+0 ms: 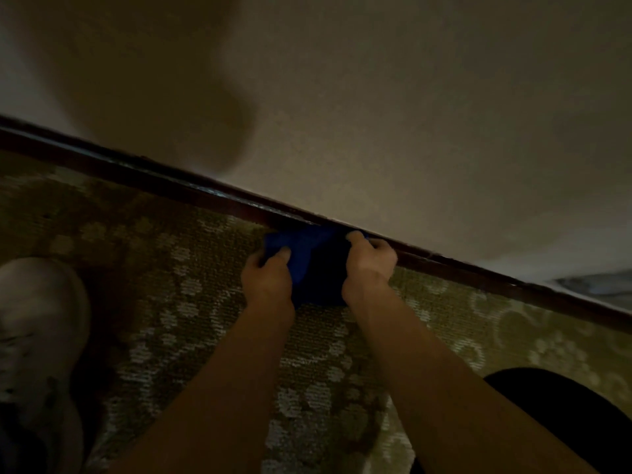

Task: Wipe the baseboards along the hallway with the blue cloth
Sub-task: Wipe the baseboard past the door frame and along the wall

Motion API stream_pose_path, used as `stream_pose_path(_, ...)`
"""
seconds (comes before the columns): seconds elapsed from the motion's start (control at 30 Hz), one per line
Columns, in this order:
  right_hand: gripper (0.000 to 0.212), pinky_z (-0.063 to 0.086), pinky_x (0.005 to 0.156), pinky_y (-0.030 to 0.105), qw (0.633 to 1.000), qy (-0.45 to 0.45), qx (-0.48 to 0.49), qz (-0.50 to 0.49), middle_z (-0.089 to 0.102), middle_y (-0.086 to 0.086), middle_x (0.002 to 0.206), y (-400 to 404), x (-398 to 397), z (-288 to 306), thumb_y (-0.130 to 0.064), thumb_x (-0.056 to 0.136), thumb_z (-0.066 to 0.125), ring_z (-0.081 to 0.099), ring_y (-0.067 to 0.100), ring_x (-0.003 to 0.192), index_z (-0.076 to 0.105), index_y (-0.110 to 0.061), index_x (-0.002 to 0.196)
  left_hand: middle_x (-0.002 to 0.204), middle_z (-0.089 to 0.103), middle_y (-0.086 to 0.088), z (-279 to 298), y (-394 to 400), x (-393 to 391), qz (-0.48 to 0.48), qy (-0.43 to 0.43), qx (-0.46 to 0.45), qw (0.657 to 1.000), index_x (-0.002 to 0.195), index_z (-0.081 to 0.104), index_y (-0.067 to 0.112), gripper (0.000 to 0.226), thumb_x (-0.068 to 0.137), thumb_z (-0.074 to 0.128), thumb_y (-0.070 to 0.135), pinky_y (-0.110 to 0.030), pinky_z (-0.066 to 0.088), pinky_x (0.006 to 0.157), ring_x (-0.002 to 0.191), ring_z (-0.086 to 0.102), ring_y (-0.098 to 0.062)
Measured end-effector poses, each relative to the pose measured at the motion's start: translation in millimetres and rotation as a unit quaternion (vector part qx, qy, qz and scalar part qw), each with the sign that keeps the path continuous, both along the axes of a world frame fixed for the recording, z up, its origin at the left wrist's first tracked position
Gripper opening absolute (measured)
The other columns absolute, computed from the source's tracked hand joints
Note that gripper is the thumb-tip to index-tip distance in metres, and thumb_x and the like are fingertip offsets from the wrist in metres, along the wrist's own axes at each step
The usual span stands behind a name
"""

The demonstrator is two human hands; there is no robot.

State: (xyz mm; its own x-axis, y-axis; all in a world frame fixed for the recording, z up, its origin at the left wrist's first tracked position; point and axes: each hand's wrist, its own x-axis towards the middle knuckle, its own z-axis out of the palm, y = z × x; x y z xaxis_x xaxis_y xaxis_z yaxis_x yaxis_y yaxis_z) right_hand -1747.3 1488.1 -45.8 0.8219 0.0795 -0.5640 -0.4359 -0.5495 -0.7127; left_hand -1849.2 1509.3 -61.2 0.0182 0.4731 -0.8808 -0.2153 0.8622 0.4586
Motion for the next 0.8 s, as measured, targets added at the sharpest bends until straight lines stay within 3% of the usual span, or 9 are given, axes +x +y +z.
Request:
stream_pose_path(0.1, 0.035, 0.043, 0.076, 0.030, 0.996, -0.018, 0.041, -0.079, 0.062, 0.008, 0.097, -9.3, 12.9, 2.4, -0.019, 0.093, 0.056, 0.057, 0.023, 0.078, 0.055, -0.001, 0.123, 0.123, 0.062, -0.016, 14.6, 2.1, 14.0, -0.085, -0.020, 0.029, 0.996, 0.101, 0.058, 0.020, 0.014, 0.091, 0.068, 0.017, -0.051, 0.051, 0.097, 0.108, 0.060, -0.035)
stream_pose_path(0.13, 0.037, 0.039, 0.078, 0.030, 0.994, -0.021, 0.048, -0.096, 0.060, 0.008, 0.104, -6.9, 11.0, 1.8, -0.019, 0.095, 0.052, 0.057, 0.025, 0.087, 0.051, -0.001, 0.127, 0.118, 0.063, -0.016, 17.7, 1.9, 18.3, -0.098, -0.015, 0.040, 0.994, 0.098, 0.058, 0.019, 0.012, 0.091, 0.067, 0.017, -0.051, 0.053, 0.095, 0.105, 0.061, -0.034)
stream_pose_path(0.2, 0.037, 0.037, 0.080, 0.030, 0.992, -0.040, 0.014, -0.117, 0.057, 0.015, 0.125, 7.2, -1.2, -3.2, -0.021, 0.097, 0.050, 0.056, 0.028, 0.107, 0.047, -0.006, 0.130, 0.115, 0.063, -0.014, 18.0, 4.5, 20.3, -0.088, 0.021, 0.053, 0.995, 0.108, 0.059, 0.014, 0.017, 0.092, 0.065, 0.017, -0.048, 0.054, 0.093, 0.103, 0.062, -0.032)
stream_pose_path(0.23, 0.035, 0.039, 0.079, 0.030, 0.994, -0.052, -0.017, -0.099, 0.057, 0.016, 0.125, 14.5, -11.2, -5.2, -0.023, 0.096, 0.052, 0.057, 0.030, 0.108, 0.048, -0.007, 0.127, 0.117, 0.063, -0.015, 15.6, 6.4, 17.2, -0.065, 0.047, 0.054, 0.995, 0.115, 0.060, 0.010, 0.024, 0.093, 0.064, 0.017, -0.047, 0.053, 0.094, 0.104, 0.061, -0.032)
stream_pose_path(0.4, 0.019, 0.045, 0.070, 0.030, 0.999, -0.020, -0.031, 0.027, 0.060, 0.011, 0.098, 32.2, -38.1, -5.6, -0.025, 0.092, 0.059, 0.054, 0.024, 0.085, 0.052, -0.010, 0.101, 0.135, 0.054, -0.010, 0.7, 16.8, -12.5, 0.077, 0.089, 0.067, 0.991, 0.139, 0.049, 0.011, 0.047, 0.094, 0.062, 0.019, -0.045, 0.046, 0.104, 0.115, 0.055, -0.027)
stream_pose_path(0.47, 0.016, 0.046, 0.065, 0.028, 1.000, 0.007, -0.015, 0.019, 0.061, 0.011, 0.092, 28.6, -27.8, -1.2, -0.020, 0.089, 0.063, 0.055, 0.024, 0.080, 0.053, -0.009, 0.093, 0.140, 0.051, -0.010, 2.8, 19.5, -9.8, 0.091, 0.090, 0.064, 0.990, 0.143, 0.046, 0.013, 0.051, 0.094, 0.062, 0.020, -0.043, 0.043, 0.107, 0.120, 0.053, -0.027)
stream_pose_path(0.6, 0.034, 0.045, 0.079, 0.031, 0.995, -0.026, -0.018, -0.096, 0.060, 0.017, 0.122, 21.9, -15.7, 3.8, -0.019, 0.093, 0.058, 0.058, 0.028, 0.098, 0.053, -0.004, 0.123, 0.119, 0.058, -0.008, 20.3, 23.5, 7.6, 0.001, 0.021, 0.052, 0.998, 0.130, 0.054, 0.011, 0.038, 0.094, 0.063, 0.018, -0.037, 0.048, 0.090, 0.101, 0.055, -0.025)
stream_pose_path(0.7, 0.040, 0.046, 0.086, 0.034, 0.994, -0.065, -0.067, -0.053, 0.058, 0.018, 0.128, 32.9, -37.9, -0.4, -0.022, 0.094, 0.056, 0.057, 0.032, 0.112, 0.048, -0.005, 0.129, 0.126, 0.059, -0.012, 20.9, 26.2, -3.9, 0.018, 0.048, 0.051, 0.997, 0.131, 0.054, 0.009, 0.038, 0.094, 0.062, 0.016, -0.039, 0.050, 0.091, 0.107, 0.058, -0.030)
stream_pose_path(0.8, 0.034, 0.049, 0.084, 0.035, 0.999, -0.031, -0.030, 0.032, 0.062, 0.016, 0.119, 51.0, -67.6, -9.8, -0.025, 0.093, 0.059, 0.060, 0.030, 0.104, 0.053, -0.008, 0.122, 0.125, 0.058, -0.011, 12.1, 33.8, -41.5, 0.088, 0.090, 0.067, 0.990, 0.136, 0.050, 0.015, 0.044, 0.094, 0.061, 0.019, -0.046, 0.050, 0.098, 0.110, 0.058, -0.032)
